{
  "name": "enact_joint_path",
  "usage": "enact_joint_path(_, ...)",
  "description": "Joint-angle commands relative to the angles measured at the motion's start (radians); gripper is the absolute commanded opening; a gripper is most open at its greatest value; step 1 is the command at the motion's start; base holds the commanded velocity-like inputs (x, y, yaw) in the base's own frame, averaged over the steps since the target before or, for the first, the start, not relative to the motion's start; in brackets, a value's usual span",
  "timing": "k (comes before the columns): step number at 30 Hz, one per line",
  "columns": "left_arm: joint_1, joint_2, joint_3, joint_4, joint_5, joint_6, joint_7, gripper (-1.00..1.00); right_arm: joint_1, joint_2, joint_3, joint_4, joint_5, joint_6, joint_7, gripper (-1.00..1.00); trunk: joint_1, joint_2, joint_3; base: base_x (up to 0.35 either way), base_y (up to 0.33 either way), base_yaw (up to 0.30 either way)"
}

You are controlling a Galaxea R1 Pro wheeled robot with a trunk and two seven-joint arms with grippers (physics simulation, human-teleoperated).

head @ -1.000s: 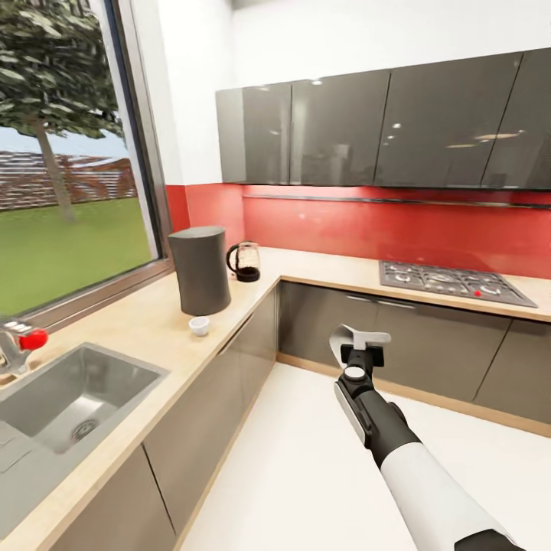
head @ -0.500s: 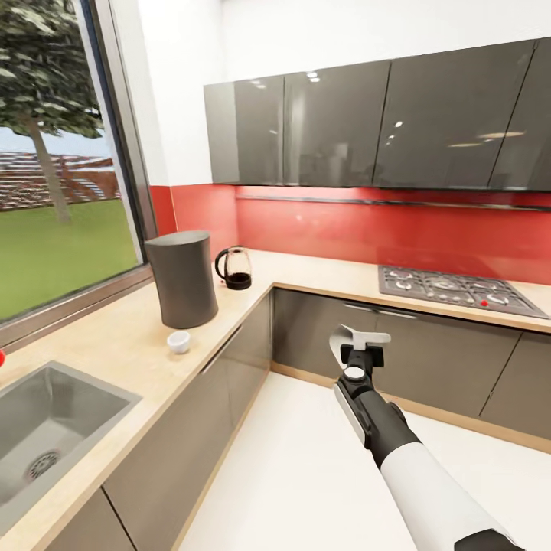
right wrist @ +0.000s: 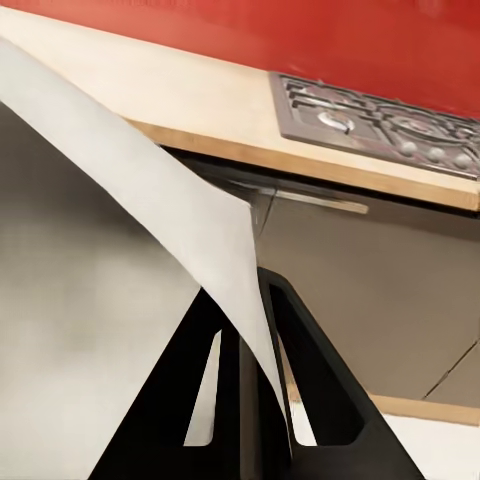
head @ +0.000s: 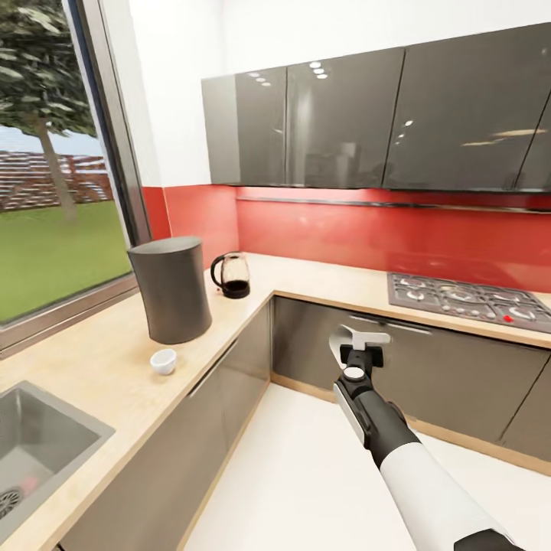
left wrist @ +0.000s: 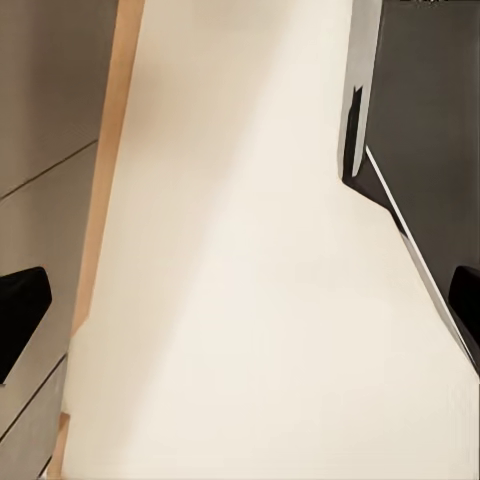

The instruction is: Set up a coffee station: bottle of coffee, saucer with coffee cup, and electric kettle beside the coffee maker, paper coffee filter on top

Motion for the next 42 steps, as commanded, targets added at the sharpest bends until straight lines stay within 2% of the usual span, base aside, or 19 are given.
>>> enact_joint_path(1,0.0,0.0,0.002,-0.001,-0.003,0.002,0.003,1.0,-0.001,-0.001,0.003,-0.001,-0.004,0.005,-0.004,-1.0,0.001,-0.002,-0.002,0.327,-0.146,0.249)
enact_joint_path(19,0.0,-0.001,0.002,-0.001,-0.002,0.002,0.003,1.0,-0.001,-0.001,0.003,-0.001,-0.004,0.005,-0.004,-1.0,0.001,-0.002,-0.002,0.31,-0.175,0.265)
enact_joint_path(42,0.0,-0.003,0.003,-0.001,-0.003,0.002,0.003,1.0,-0.001,-0.001,0.003,-0.001,-0.004,0.005,-0.004,-1.0,0.001,-0.002,-0.002,0.284,-0.206,0.02)
